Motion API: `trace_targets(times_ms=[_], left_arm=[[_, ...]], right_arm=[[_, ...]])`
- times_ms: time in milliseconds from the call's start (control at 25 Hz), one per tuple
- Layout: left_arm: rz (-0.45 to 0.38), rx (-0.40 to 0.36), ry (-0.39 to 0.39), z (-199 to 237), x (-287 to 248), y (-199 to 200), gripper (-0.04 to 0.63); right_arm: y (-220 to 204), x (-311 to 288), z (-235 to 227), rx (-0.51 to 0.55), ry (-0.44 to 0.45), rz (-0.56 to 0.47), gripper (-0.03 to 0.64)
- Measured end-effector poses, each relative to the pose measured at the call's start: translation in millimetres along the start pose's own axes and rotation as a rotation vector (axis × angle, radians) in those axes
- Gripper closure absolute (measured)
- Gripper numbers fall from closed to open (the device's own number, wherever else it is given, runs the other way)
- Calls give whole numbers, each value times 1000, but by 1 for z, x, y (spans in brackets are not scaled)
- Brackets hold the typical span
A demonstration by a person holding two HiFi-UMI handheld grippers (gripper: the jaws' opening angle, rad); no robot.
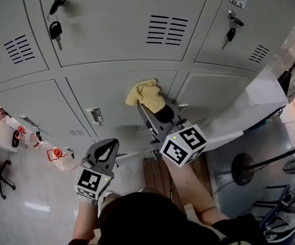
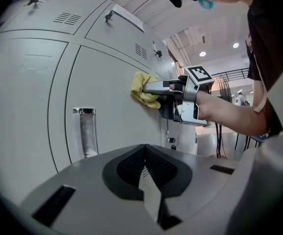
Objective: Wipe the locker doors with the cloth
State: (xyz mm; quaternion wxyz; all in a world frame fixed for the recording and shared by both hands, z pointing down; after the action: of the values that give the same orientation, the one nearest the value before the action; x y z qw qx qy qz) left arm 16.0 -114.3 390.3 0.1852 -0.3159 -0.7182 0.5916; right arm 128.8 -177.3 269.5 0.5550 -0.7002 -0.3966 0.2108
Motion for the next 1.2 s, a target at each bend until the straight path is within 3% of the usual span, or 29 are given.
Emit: trace_targets(times_ms=[640,1200], left_arm=[[9,17,-69,-14,-14,-7,588],[36,48,-60,5,15,-27,588]], right_arm=[[-7,31,-36,-94,-113,-16,483],[-36,15,-20,-105,-136,22,486]])
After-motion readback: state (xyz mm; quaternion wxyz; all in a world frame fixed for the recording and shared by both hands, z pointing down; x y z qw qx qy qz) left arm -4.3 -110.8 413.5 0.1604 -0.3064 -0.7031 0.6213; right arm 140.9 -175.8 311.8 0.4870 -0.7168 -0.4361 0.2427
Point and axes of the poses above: the fingertips, and each gripper's own axes: x backward along the fingers, z to its left, y out of its top, the point moved 2 cm from there along x, backward along the fingers, and after that the axes turned 7 degrees about -x, right-handed, at the moved point
